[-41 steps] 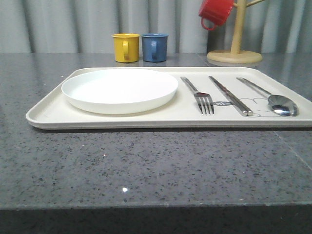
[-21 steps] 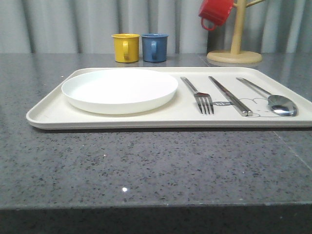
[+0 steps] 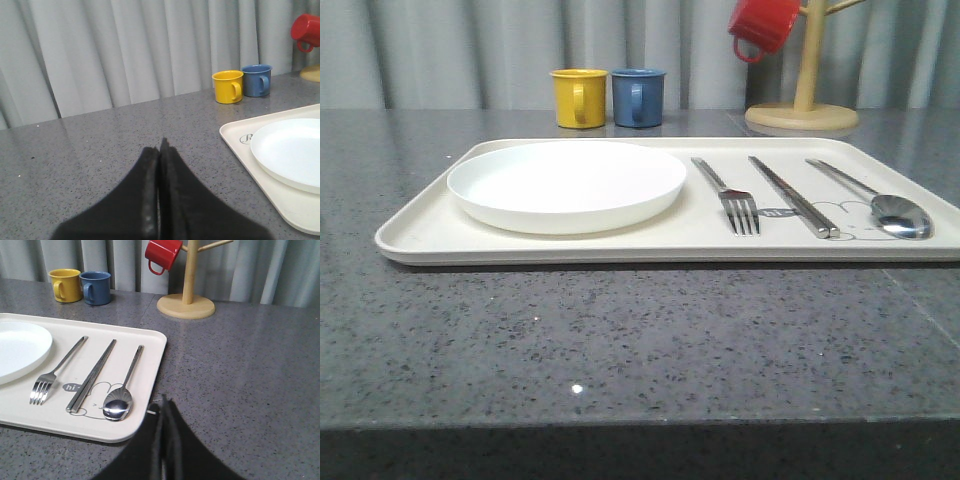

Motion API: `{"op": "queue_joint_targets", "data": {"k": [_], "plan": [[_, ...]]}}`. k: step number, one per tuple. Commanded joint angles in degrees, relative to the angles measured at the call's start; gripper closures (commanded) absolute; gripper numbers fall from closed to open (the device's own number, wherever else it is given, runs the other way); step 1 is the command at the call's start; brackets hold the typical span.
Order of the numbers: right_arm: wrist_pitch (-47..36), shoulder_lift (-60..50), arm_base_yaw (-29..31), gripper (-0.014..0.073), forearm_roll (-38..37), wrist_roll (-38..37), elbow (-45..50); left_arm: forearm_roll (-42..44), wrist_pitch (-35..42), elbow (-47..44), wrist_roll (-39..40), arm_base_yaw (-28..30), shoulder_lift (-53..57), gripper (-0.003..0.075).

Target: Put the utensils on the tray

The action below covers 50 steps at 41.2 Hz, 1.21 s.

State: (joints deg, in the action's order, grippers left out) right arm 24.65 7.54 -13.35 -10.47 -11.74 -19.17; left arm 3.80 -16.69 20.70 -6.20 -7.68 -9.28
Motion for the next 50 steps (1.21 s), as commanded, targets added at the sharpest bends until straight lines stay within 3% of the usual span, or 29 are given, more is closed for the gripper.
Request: {"op": "queue_joint_targets", "data": {"k": [1,29,41,50], "plan": [[-4.36,0.59,0.14,0.0707,-0.49,0.6,-1.52,-0.3,4.8,1.45,0.54,-0.48,-0.59,0.0739],[-4.36,0.59,0.14,0.0707,-0.49,0.6,-1.52,-0.3,4.8,1.45,0.54,-0.48,-0.59,0.0739],[-4.36,0.59,0.14,0.0707,-0.49,0.6,-1.52,-2.58,5.27,-6.97,0.54,5.05,8.78,0.0739],[-4.36,0.59,0.14,0.0707,-0.49,0.6,-1.52,-2.68,6.27,-14.53,0.54,5.55,10.91,0.0739]]}}
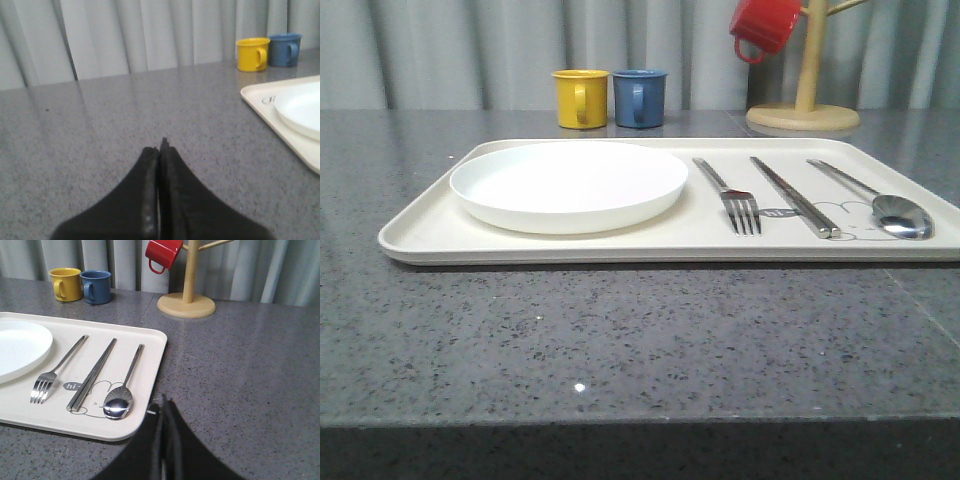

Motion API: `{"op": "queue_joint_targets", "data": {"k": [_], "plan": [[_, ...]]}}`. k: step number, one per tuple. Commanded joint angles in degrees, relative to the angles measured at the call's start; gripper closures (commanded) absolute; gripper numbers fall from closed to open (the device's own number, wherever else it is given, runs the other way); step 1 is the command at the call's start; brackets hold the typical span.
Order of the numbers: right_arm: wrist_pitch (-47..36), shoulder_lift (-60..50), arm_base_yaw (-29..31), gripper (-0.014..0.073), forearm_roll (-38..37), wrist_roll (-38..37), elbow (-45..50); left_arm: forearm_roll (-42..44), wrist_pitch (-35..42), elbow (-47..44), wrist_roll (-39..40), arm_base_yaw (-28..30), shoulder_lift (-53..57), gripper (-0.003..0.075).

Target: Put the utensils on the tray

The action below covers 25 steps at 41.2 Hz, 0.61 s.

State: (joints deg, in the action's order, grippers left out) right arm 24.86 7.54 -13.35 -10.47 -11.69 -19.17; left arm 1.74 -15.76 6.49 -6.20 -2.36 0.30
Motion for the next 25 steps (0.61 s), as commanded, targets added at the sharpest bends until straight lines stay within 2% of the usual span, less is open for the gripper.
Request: {"op": "queue_joint_targets", "data": {"k": [1,9,25], "plan": [[-4.62,0.59,0.14,0.0707,-0.49,0.56,-1.52,-0.62,5.9,-1.38,0.54,0.24,1.32,0.0739],[-4.62,0.59,0.14,0.0707,-0.49,0.56,-1.52,-0.62,12.98,-7.18,0.54,0.24,1.32,0.0739],[-4.62,0.59,0.14,0.0707,-0.49,0.56,-1.52,-0.62,11.34,-6.95,0.54,0.24,1.21,0.0739]]}}
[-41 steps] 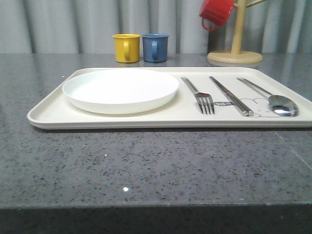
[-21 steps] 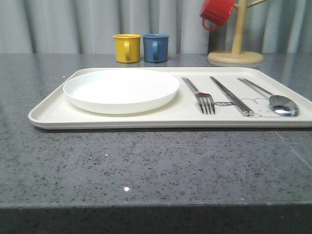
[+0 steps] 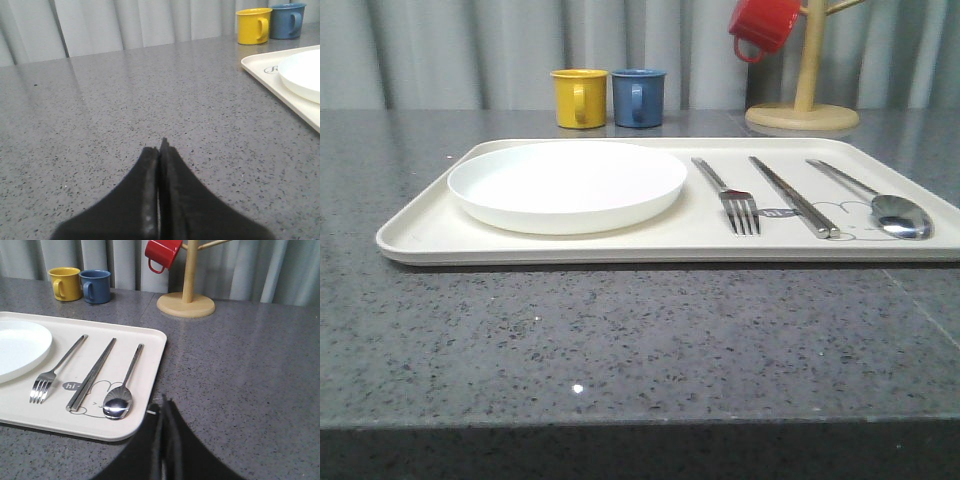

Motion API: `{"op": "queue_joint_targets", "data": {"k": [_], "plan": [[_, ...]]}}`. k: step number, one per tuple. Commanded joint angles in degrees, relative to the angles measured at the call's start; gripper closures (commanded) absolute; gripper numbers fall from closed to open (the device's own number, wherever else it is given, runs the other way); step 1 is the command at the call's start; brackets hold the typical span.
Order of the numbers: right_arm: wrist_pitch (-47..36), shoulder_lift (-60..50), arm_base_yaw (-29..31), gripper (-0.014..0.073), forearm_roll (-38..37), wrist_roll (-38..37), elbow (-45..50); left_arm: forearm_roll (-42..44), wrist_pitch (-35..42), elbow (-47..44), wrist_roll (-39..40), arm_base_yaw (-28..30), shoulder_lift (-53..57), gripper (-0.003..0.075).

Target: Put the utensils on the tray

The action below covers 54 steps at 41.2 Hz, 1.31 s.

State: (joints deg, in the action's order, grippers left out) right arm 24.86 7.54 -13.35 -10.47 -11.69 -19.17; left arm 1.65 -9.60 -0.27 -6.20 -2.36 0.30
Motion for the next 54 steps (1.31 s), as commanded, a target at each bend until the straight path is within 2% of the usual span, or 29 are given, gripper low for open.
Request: {"op": "queue_joint_targets", "data": {"k": [1,28,33,40,47,54], "plan": [[-4.62,0.59,0.14,0.0707,-0.49,0.56,-1.52,-0.53,5.18,-0.18,0.54,0.24,1.21,0.0739],[-4.68,0.42,0.55,0.0707,-1.87,0.56,-1.35,-0.53,5.18,-0.18,0.54,0.24,1.21,0.0739],[-7.24,-0.94,3.09,0.0707,-1.39,1.85,1.92,-0.53,5.18,-0.18,0.54,0.24,1.21,0.0739],[-12.41,-5.97,9.2,0.0707,6.12,8.71,10.68,-0.53,5.18,-0.18,0.54,0.24,1.21,0.0739],[-15.08,-8.96,14.0,0.0707,10.47,8.87,17.68,-0.53,5.18,-0.18,0.54,0.24,1.21,0.0739],[-17.0,-9.01,14.73,0.0707,10.47,8.91,20.52,-0.53,5.18,-0.18,0.54,0.24,1.21,0.0739]]}}
